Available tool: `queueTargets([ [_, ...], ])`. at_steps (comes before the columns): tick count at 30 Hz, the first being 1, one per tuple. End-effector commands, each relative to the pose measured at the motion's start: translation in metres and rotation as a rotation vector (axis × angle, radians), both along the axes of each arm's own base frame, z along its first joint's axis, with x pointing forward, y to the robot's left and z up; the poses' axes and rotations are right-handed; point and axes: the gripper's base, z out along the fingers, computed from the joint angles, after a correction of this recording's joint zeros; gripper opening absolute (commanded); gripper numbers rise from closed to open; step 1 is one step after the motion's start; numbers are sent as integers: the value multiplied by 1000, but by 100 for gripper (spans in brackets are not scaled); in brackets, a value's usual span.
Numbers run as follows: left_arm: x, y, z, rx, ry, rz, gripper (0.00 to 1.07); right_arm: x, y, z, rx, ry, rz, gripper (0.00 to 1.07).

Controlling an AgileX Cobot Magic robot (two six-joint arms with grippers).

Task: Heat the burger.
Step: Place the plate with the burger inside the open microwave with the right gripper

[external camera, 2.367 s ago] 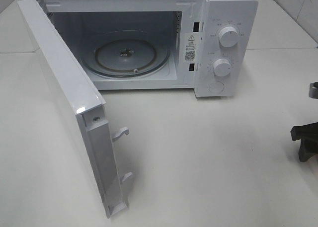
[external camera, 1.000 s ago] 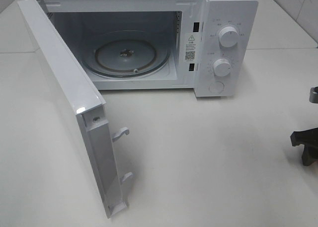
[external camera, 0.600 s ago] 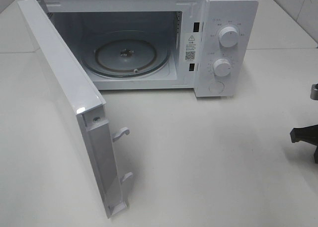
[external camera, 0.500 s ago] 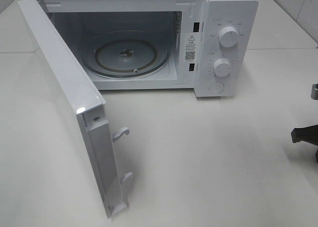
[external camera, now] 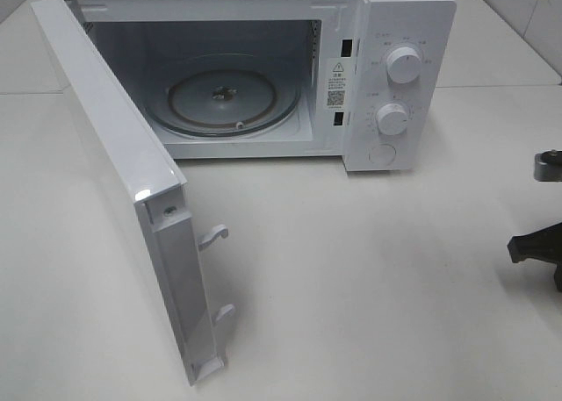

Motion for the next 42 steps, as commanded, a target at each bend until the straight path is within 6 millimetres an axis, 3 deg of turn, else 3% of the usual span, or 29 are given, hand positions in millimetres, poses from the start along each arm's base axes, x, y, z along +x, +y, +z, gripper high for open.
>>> queueTargets([
  [1, -2, -1, -1, -5, -11, 0, 100, -4, 14, -5, 11, 42, 12, 0],
  [20, -2, -1, -1, -5, -11, 0, 100, -7, 45, -1, -146, 33, 103, 0],
  [42, -2, -1, -1, -5, -11, 0, 100, -18, 37, 57, -260, -100, 133, 0],
])
